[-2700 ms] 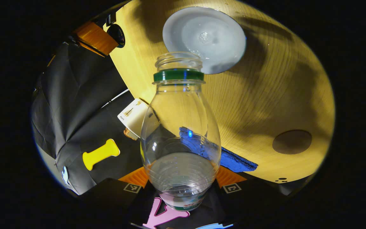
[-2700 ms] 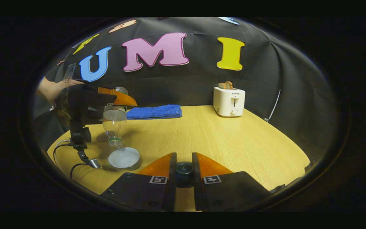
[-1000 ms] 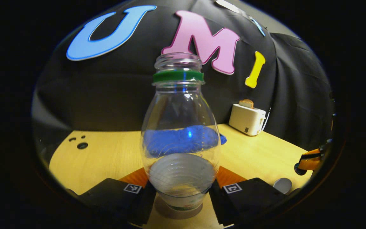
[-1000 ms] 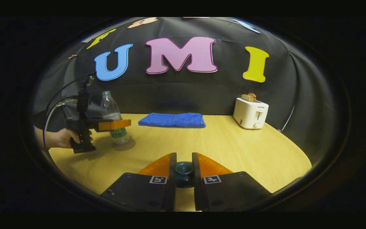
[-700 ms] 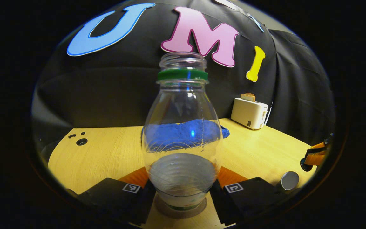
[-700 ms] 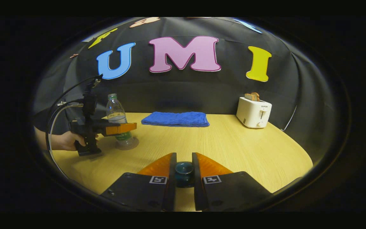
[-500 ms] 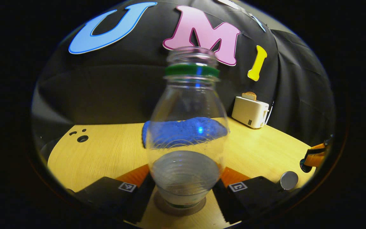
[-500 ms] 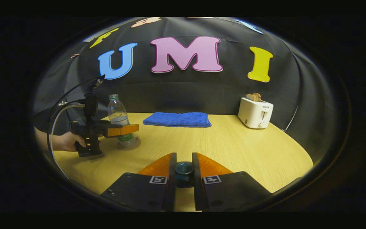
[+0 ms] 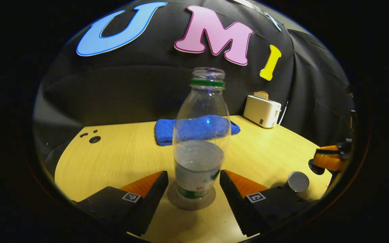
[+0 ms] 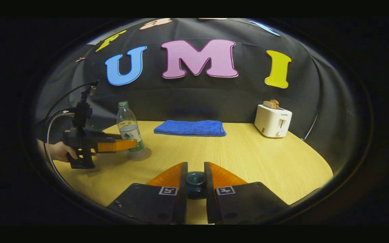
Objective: Open the teacup lid with one hand, grasp the water bottle and pour water into the teacup with the other hand; after pouring, place the water bottle on the coaster and then close the teacup lid.
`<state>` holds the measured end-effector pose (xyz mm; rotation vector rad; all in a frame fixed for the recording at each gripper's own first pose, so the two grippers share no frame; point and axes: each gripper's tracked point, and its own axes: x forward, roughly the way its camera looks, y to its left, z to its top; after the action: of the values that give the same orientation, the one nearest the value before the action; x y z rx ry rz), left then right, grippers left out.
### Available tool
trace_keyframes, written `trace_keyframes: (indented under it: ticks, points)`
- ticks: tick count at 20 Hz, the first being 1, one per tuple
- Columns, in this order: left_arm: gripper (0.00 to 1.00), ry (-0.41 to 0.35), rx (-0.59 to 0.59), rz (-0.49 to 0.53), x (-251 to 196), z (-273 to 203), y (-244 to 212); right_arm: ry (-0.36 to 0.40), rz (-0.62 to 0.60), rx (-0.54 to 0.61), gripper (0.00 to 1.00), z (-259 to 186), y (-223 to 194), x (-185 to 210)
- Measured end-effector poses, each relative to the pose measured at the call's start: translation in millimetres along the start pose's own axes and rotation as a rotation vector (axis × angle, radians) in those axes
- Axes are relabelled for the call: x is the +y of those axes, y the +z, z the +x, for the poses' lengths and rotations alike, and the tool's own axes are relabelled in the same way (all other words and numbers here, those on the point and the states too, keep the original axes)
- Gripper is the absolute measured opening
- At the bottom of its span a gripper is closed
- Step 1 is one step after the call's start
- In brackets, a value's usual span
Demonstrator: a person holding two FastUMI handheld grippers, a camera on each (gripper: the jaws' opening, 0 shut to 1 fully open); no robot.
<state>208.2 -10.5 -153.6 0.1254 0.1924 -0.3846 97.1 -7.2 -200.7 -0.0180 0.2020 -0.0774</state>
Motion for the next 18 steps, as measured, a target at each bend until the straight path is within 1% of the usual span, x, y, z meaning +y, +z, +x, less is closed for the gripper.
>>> trace_keyframes:
  ticks: [1, 7, 11, 12, 13, 14, 15, 16, 17, 18]
  points:
    - [0.97, 0.016, -0.010, 0.001, 1, -9, 1, 0.008, 0.005, 0.002, 0.26, 3, -1, 3]
    - [0.97, 0.034, -0.031, -0.085, 0, -61, 0, 0.046, 0.011, -0.049, 0.26, 20, -12, 21]
    - [0.98, 0.067, -0.036, -0.103, 9, -90, 4, 0.044, -0.015, -0.001, 0.26, 24, -39, 24]
    - [0.97, 0.069, -0.044, -0.106, 9, -96, 7, 0.040, -0.011, 0.010, 0.21, 25, -41, 24]
    - [0.96, 0.068, -0.049, -0.110, 9, -102, 9, 0.038, -0.006, -0.002, 0.28, 25, -37, 23]
    - [0.96, 0.061, -0.047, -0.121, 8, -105, 11, 0.034, -0.006, 0.002, 0.24, 28, -38, 22]
    - [0.96, 0.052, -0.044, -0.143, 5, -109, 12, 0.041, -0.004, 0.014, 0.25, 29, -39, 24]
    - [0.96, 0.045, -0.049, -0.169, 2, -112, 15, 0.040, -0.006, 0.020, 0.28, 30, -39, 24]
    - [0.96, 0.035, -0.057, -0.195, -2, -115, 18, 0.036, -0.008, 0.018, 0.34, 29, -38, 23]
    - [0.96, 0.028, -0.062, -0.210, -5, -118, 21, 0.035, -0.010, 0.010, 0.36, 26, -34, 22]
